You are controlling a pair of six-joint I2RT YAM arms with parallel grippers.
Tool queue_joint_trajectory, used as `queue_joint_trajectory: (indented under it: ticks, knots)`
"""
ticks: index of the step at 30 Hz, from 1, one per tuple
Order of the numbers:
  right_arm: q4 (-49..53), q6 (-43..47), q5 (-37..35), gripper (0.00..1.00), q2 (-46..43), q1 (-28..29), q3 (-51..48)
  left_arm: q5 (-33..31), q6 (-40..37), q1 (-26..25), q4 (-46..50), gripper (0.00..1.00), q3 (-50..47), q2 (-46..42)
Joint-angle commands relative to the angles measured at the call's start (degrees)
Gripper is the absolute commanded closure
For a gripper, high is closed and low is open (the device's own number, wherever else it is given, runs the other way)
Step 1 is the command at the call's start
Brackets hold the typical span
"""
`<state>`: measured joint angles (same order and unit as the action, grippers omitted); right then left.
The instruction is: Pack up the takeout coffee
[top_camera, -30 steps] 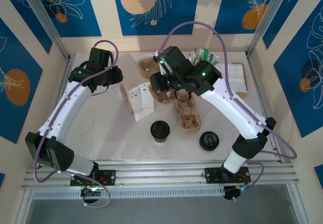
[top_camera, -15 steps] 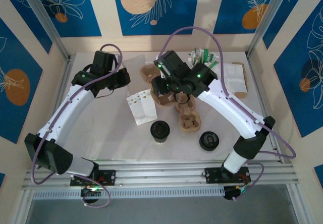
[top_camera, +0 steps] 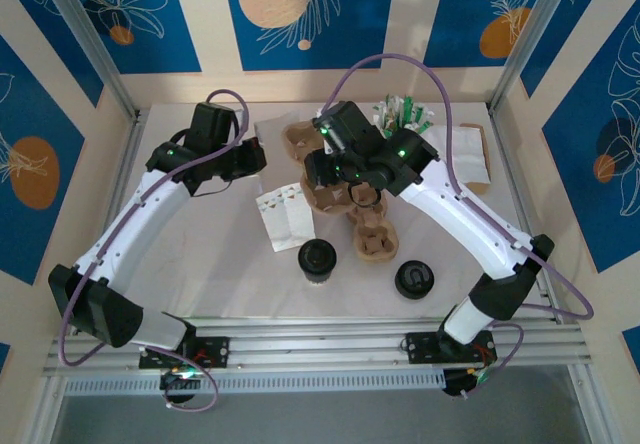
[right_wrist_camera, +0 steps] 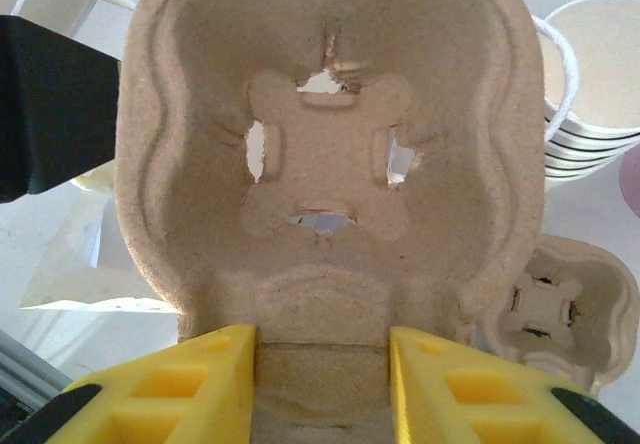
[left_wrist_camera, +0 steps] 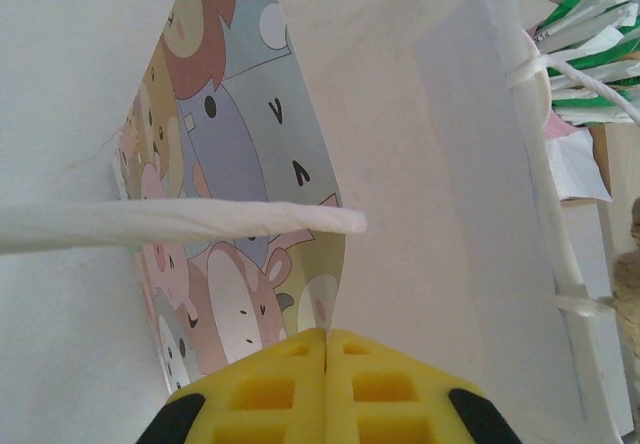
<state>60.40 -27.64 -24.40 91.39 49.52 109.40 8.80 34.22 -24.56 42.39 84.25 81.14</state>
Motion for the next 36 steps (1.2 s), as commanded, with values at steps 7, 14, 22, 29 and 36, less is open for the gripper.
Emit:
queue_joint_trajectory:
  ticks: [7, 14, 22, 29, 36]
  knots:
    - [-0.6, -1.6, -0.6, 0.62, -0.5, 0.7, 3.6, -0.1, 2.0, -1.5, -0.6, 0.87, 0.3, -2.2]
    - [1.6, -2.9, -3.3, 0.62, 1.5, 1.7, 8.0, -0.9, 3.6, -1.9, -2.7, 0.68, 1.3, -4.7]
    - [1.8, -5.2, -6.2, 0.62, 5.7, 3.7, 14.3, -9.5, -2.2, -1.9, -0.2, 0.51, 2.5, -11.8]
    - [4.8, -8.0, -9.6, 0.62, 12.0, 5.1, 22.7, -21.5, -3.4, -1.8, -0.2, 0.59, -10.4, -28.2]
    - [3.7, -11.9, -13.2, 0.63, 16.4, 5.5, 26.7, -19.2, 7.0, -1.8, -6.0, 0.67, -31.2, -34.8]
